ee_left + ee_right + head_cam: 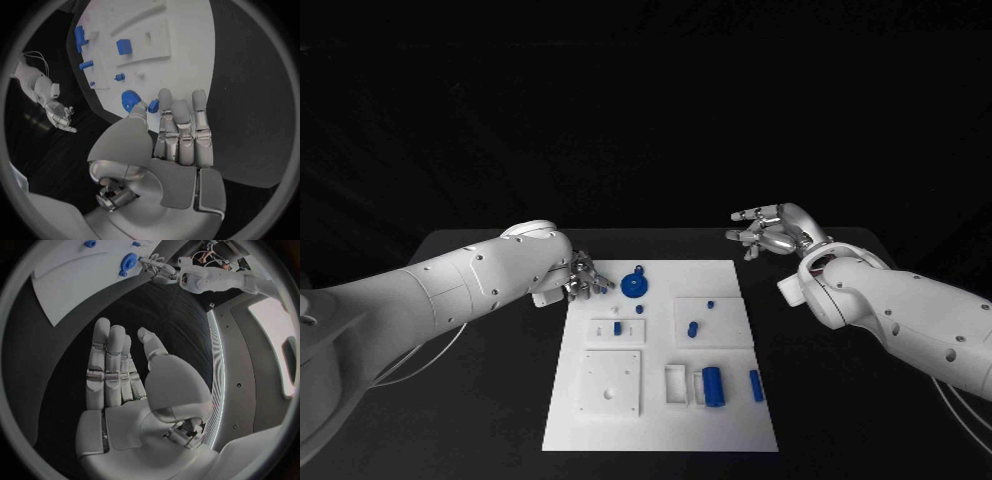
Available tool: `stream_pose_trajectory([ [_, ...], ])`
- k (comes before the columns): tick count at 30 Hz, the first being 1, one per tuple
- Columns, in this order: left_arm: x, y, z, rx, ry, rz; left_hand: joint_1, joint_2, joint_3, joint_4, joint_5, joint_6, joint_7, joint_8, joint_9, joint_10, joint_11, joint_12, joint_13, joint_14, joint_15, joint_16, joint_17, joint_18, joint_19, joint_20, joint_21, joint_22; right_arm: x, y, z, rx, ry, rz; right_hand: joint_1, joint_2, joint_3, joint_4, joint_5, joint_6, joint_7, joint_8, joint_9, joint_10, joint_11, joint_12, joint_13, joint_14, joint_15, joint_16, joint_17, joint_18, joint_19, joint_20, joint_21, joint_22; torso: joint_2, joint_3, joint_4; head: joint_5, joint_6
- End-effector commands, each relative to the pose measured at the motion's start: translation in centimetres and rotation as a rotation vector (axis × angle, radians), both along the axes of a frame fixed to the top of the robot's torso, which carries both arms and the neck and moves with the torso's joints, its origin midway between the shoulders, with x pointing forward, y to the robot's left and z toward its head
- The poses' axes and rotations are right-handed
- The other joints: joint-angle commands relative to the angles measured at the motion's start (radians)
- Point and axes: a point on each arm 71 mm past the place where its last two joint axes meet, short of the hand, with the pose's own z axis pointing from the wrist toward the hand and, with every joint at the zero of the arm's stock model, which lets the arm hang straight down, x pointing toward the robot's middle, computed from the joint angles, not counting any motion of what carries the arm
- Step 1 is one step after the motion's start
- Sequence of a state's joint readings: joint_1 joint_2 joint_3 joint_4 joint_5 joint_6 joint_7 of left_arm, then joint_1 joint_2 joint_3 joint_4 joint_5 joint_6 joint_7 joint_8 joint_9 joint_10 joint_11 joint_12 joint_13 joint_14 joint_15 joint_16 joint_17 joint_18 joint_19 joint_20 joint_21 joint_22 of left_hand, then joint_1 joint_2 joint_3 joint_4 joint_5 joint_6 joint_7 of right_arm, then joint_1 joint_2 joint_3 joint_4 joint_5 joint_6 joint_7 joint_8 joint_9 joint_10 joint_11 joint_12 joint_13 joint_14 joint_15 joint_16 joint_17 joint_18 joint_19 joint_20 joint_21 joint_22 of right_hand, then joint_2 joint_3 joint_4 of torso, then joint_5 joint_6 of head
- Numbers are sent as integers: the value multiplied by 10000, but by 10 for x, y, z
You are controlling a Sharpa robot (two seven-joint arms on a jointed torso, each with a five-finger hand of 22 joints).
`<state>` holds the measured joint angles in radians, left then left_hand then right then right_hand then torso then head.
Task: Assemble the parts on the task board
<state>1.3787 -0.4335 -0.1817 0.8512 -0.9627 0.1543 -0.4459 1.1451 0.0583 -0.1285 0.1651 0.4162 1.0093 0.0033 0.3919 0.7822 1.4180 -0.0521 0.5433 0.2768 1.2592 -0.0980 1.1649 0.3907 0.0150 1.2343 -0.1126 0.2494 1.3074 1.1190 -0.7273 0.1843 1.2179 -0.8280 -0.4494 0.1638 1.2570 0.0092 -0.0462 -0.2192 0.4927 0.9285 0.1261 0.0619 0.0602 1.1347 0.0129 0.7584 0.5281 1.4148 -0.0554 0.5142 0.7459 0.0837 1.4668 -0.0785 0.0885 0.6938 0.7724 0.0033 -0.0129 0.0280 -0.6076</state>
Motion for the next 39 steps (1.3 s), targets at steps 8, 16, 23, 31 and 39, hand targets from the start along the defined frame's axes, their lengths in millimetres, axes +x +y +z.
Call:
stream_pose_trajectory([
  [8, 0, -4, -1, -186, 99, -224, 203, 507, 263, -302, 269, 54, -12, -77, -36, -65, -16, -10, -40, -80, -7, 63, -39, -150, -94, -3, 47, 197, 0, 2, 0, 27, -10, 142, -109, -24, 18, 54, 36, -57, -2, -32, -10, -72, -15, 11, -15, 7, 24, -50, -3, -63, 27, 70, 17, -10, 7, 4, -7, 13, 0],
  [16, 0, -1, 0, -327, 89, -127, 143, 616, 459, -348, 728, 12, -2, -105, -50, -74, -4, -54, -67, -100, 2, 51, -73, -150, -113, 5, 37, 198, 1, 3, -1, 26, 11, 143, -109, -24, 18, 54, 36, -57, -2, -32, -10, -72, -15, 11, -15, 7, 24, -50, -3, -63, 27, 70, 17, -10, 12, 13, -1, 6, -14],
  [23, 0, 0, 0, -564, 86, -65, 173, 599, 1064, -514, 1434, 152, -22, -225, -140, 12, 3, -112, -104, -96, -13, 78, -89, -150, -132, -5, 59, 203, 1, 2, -1, 22, 23, 141, -109, -24, 18, 54, 36, -57, -2, -32, -10, -72, -15, 11, -15, 7, 24, -50, -3, -63, 27, 70, 17, -10, 3, 7, -5, 0, -23],
  [31, 0, 1, 1, -899, 43, -11, 181, 803, 2579, -1230, 322, 1020, -20, -1552, -209, 257, 32, -353, -172, -49, -47, 63, -62, -150, -150, -41, 133, 209, 1, 2, -1, 14, 40, 135, -109, -24, 18, 54, 36, -57, -2, -32, -10, -72, -15, 11, -15, 7, 24, -50, -3, -63, 27, 70, 17, -10, -1, 6, 1, -1, -21],
  [39, 0, 3, 1, -1164, 60, 53, -867, 330, 5236, -1691, -356, 2117, 5, -3225, 4, 463, 46, -517, -104, -14, -46, 68, 31, -150, -225, -49, 351, 207, 1, 1, -1, 6, 61, 128, -109, -24, 18, 54, 36, -57, -2, -32, -10, -72, -15, 11, -15, 7, 24, -50, -3, -63, 27, 70, 17, -10, 4, 9, -3, 14, -2],
])
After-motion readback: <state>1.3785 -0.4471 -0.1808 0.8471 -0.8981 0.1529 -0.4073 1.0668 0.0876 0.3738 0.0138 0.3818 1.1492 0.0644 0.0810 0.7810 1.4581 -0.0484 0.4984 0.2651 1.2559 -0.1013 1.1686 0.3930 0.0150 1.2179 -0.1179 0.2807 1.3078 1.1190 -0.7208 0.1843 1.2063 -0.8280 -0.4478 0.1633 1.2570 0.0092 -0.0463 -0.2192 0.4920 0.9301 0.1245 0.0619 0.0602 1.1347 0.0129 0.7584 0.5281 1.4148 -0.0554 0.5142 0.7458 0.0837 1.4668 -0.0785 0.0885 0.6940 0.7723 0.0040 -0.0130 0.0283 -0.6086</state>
